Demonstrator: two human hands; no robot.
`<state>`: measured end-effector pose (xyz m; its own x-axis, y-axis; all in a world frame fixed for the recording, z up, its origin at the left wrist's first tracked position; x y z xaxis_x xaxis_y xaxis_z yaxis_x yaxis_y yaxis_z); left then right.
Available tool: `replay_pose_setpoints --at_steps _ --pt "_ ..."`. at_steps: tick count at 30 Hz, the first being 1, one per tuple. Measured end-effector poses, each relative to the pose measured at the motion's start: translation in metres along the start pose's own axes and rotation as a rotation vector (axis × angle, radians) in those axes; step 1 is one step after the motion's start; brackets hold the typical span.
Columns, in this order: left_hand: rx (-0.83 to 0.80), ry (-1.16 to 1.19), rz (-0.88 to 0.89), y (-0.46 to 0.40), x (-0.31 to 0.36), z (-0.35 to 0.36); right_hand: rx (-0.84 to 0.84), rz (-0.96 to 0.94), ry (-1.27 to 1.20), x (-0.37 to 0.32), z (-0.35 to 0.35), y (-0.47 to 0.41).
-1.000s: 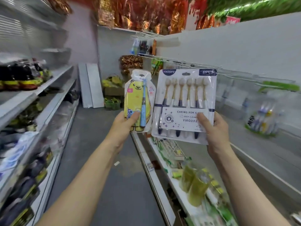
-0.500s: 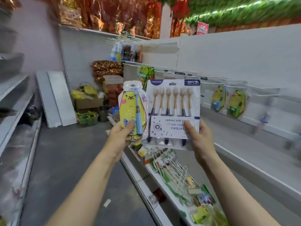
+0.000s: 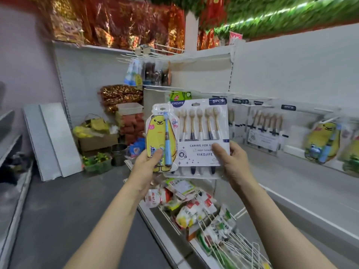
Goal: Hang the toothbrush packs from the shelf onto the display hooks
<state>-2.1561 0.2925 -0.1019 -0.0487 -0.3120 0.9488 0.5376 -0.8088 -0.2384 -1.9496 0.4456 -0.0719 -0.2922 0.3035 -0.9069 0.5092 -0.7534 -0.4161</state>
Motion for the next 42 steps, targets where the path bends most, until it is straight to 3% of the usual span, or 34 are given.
replay_pose_setpoints --at_steps 10,19,24,42 --pt "-0.187 0.001 0.022 -0.159 -0.029 -0.079 0.198 0.049 -0.002 0.057 0.065 -0.106" --pt "-0.535 0.001 -0.058 -0.253 -0.059 -0.088 0.658 0.041 0.023 0.06 0.08 -0.146" --pt "-0.663 0.007 -0.071 -0.276 -0.071 -0.069 0.802 0.066 0.034 0.059 0.073 -0.15" --pt "-0.717 0.107 -0.107 -0.343 -0.099 -0.012 0.839 0.025 0.067 0.06 0.028 -0.206"
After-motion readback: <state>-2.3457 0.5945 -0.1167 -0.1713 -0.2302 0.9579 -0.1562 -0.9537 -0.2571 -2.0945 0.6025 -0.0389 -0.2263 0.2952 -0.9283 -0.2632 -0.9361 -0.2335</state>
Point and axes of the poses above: each hand's wrist, its own y-axis away from the middle knuckle, its own z-axis out of the palm, x = y × z, the point moved 5 cm from there along -y, towards the middle knuckle, and after that the axes turned 7 degrees about -x, right-handed, at the moved point
